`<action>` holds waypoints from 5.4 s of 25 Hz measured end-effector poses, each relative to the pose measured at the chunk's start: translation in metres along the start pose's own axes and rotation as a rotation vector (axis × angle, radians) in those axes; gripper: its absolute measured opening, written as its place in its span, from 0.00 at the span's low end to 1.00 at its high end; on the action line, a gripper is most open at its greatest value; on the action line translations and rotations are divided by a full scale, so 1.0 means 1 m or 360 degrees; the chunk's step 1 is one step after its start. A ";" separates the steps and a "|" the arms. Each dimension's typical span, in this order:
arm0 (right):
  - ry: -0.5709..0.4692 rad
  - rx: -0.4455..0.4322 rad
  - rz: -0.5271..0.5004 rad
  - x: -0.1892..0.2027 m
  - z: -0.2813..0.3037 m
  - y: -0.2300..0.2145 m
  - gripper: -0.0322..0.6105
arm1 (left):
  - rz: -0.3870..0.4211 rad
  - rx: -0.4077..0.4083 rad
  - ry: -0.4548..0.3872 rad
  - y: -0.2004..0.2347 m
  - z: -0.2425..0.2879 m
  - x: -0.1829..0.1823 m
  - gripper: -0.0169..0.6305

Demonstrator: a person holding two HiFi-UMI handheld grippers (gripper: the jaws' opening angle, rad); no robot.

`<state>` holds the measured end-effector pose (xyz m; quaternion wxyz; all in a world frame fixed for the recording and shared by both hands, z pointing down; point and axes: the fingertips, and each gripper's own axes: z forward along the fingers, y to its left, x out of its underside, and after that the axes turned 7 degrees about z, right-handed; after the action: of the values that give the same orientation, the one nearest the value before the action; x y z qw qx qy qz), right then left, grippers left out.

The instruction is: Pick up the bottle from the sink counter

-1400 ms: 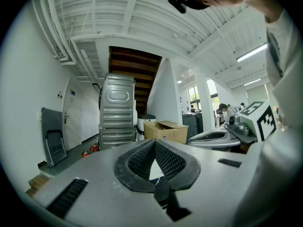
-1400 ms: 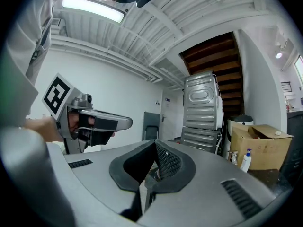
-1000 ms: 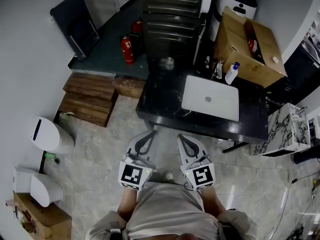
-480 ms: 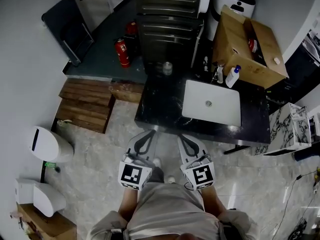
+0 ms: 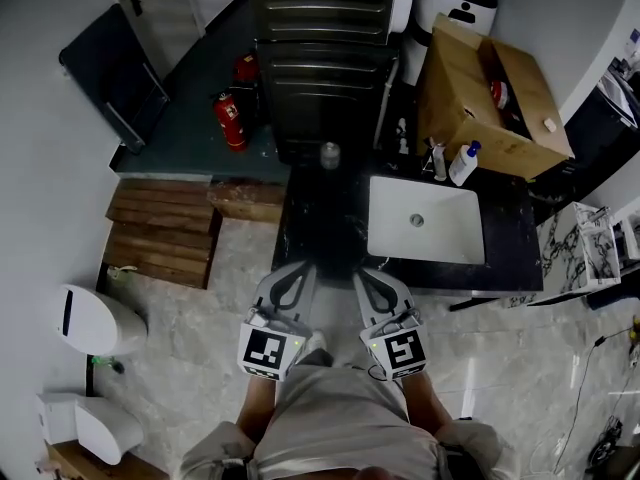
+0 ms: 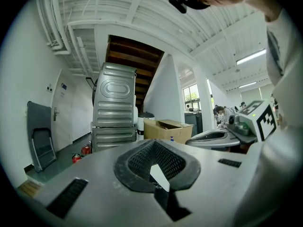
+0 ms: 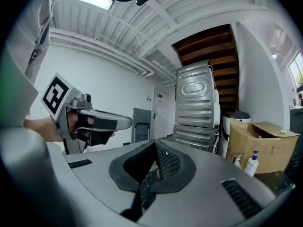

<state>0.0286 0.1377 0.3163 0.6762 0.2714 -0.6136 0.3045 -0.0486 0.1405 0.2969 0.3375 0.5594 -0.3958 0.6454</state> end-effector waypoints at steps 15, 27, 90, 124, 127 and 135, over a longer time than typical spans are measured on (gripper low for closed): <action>0.0052 0.0158 -0.0021 0.002 0.061 0.002 0.04 | -0.0046 0.0163 -0.0028 0.054 0.029 0.019 0.03; 0.0076 0.0153 -0.0003 0.007 0.094 -0.017 0.04 | -0.0073 0.0175 0.0024 0.074 0.058 0.035 0.03; 0.0419 0.0008 0.0224 0.142 0.261 -0.193 0.04 | -0.0082 0.0192 0.0503 0.127 0.307 0.207 0.03; 0.0532 0.0034 0.0278 0.189 0.303 -0.200 0.04 | -0.0123 0.0215 0.0675 0.154 0.353 0.285 0.25; 0.0536 0.0035 0.0281 0.191 0.305 -0.201 0.04 | -0.0134 0.0212 0.0694 0.154 0.355 0.290 0.28; 0.0544 0.0041 0.0291 0.196 0.309 -0.202 0.04 | -0.0141 0.0225 0.0707 0.156 0.370 0.296 0.41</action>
<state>-0.0146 -0.2107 0.5437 0.7366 0.1675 -0.5079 0.4140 -0.0611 -0.2621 0.5916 0.4042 0.4427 -0.2406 0.7634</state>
